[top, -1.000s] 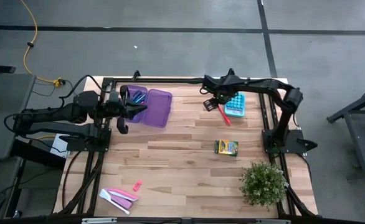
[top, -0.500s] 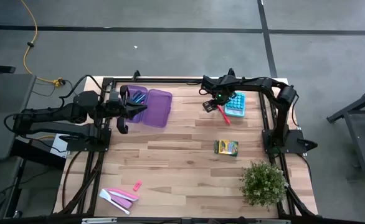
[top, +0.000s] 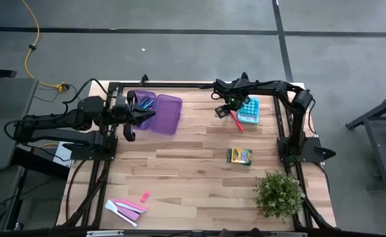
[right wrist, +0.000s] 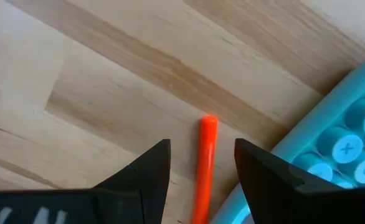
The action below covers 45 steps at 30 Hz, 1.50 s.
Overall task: Pack school essentials
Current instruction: Put the orange pen into the purple supply box
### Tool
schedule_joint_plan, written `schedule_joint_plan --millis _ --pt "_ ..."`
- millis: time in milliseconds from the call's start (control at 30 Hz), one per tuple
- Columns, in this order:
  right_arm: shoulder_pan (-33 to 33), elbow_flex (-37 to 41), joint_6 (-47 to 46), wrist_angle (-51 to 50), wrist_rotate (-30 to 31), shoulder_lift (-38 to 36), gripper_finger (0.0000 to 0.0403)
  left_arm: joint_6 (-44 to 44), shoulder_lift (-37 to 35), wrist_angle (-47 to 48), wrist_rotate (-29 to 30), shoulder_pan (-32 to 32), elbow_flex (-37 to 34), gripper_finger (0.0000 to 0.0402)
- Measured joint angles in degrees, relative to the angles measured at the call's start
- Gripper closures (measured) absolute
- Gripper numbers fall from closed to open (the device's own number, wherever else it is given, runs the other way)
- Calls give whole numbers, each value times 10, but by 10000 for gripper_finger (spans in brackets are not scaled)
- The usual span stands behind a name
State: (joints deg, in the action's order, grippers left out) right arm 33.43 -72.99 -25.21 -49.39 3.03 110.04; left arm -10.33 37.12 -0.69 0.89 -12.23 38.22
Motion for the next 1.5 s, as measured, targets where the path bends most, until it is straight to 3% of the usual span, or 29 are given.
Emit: schedule_joint_plan --millis 567,700,933,1200,1367,1500 --pt "1 -1 16 -4 -3 27 240 -6 0 0 0 0 0 401" --pt "0 -1 27 -6 -8 28 277 -6 0 0 0 0 0 401" --pt "1 -1 33 4 -28 28 386 -6 0 0 0 0 0 401" --pt "-8 -4 86 0 -42 20 397 -6 0 0 0 0 0 401" --pt "-47 -8 124 26 -59 -74 399 -5 -1 0 0 0 0 401" --pt "-106 26 148 137 -62 -186 400 -4 -1 0 0 -1 0 401"
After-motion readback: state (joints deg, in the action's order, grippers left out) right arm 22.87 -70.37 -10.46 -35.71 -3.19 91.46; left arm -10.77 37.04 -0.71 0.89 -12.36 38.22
